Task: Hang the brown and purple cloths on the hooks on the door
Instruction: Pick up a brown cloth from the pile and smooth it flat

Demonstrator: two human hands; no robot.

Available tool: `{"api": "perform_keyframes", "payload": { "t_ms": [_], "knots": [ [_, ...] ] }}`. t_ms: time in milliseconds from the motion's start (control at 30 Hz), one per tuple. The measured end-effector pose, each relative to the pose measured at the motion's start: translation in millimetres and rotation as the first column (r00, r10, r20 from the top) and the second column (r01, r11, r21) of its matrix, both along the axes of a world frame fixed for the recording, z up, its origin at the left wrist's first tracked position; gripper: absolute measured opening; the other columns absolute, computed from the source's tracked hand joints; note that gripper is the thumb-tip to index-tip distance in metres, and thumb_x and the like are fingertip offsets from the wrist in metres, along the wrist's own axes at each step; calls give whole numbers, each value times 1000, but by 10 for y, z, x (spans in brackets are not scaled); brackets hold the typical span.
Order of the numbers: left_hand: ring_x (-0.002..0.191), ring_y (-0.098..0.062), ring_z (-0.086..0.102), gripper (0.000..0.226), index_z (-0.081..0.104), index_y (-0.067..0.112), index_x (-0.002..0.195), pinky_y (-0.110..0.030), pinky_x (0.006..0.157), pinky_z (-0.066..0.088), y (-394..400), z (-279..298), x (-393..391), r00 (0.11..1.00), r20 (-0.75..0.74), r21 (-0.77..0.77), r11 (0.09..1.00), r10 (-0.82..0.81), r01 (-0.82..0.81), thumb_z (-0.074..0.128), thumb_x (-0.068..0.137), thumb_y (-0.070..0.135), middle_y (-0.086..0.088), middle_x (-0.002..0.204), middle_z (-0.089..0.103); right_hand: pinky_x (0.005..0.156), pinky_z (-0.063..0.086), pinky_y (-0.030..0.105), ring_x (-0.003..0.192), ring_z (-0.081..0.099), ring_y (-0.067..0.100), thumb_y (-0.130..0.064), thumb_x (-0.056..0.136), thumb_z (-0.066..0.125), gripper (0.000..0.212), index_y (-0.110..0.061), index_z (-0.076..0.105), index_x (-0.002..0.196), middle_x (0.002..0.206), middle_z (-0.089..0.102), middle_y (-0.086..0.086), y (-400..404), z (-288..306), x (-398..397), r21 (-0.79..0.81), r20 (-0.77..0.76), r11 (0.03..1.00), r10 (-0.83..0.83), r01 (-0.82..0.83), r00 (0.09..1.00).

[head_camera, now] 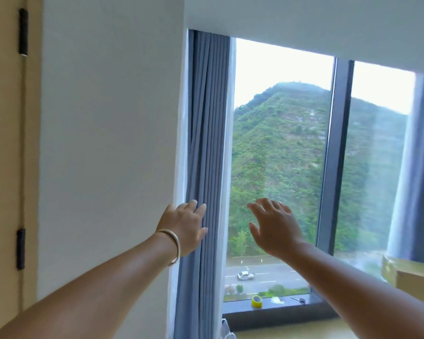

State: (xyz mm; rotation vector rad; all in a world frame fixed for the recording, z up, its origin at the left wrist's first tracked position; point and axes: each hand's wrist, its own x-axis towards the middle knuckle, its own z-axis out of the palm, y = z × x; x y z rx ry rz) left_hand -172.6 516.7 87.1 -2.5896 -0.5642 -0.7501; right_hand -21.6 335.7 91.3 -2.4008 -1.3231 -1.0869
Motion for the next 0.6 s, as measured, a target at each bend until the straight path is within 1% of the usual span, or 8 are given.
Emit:
{"api": "perform_keyframes", "payload": {
  "t_ms": [167, 267, 367, 467, 600],
  "knots": [
    [132, -22, 40, 65, 19, 22, 149, -45, 111, 28, -559, -34, 660, 984, -18, -45, 984, -176, 175, 36, 95, 54, -3, 151, 33, 106, 34, 39, 124, 47, 22, -40, 91, 52, 48, -27, 45, 136, 136, 49, -1, -836, -73, 365, -14, -52, 985, -174, 174, 983],
    [132, -23, 42, 65, 20, 23, 148, -47, 111, 29, -957, -63, 1058, 964, -19, -60, 963, -266, 264, 37, 95, 55, -4, 151, 34, 105, 35, 39, 123, 48, 21, -39, 91, 53, 48, -26, 45, 136, 135, 50, -1, -1401, -111, 569, -25, -70, 963, -268, 267, 961],
    [132, -25, 42, 64, 20, 24, 148, -46, 108, 31, -1437, -88, 1464, 932, -33, -55, 931, -362, 360, 36, 94, 56, -5, 151, 34, 103, 38, 38, 122, 49, 20, -39, 91, 53, 47, -26, 45, 135, 134, 50, -2, -2010, -139, 770, -26, -99, 928, -373, 373, 922],
    [132, -25, 41, 64, 20, 25, 148, -47, 109, 30, -1959, -98, 1838, 893, -36, -63, 893, -448, 446, 36, 94, 56, -5, 150, 35, 101, 40, 36, 119, 51, 18, -38, 92, 50, 46, -27, 44, 136, 132, 51, -3, -2613, -164, 948, -21, -122, 880, -474, 475, 872],
    [129, -25, 44, 64, 20, 25, 148, -45, 107, 33, -2719, -144, 2256, 826, -37, -50, 827, -562, 560, 35, 94, 55, -5, 147, 38, 96, 42, 35, 112, 52, 16, -39, 92, 49, 46, -29, 43, 136, 126, 54, -5, -3411, -207, 1134, -8, -138, 811, -580, 585, 802]
  ]
}}
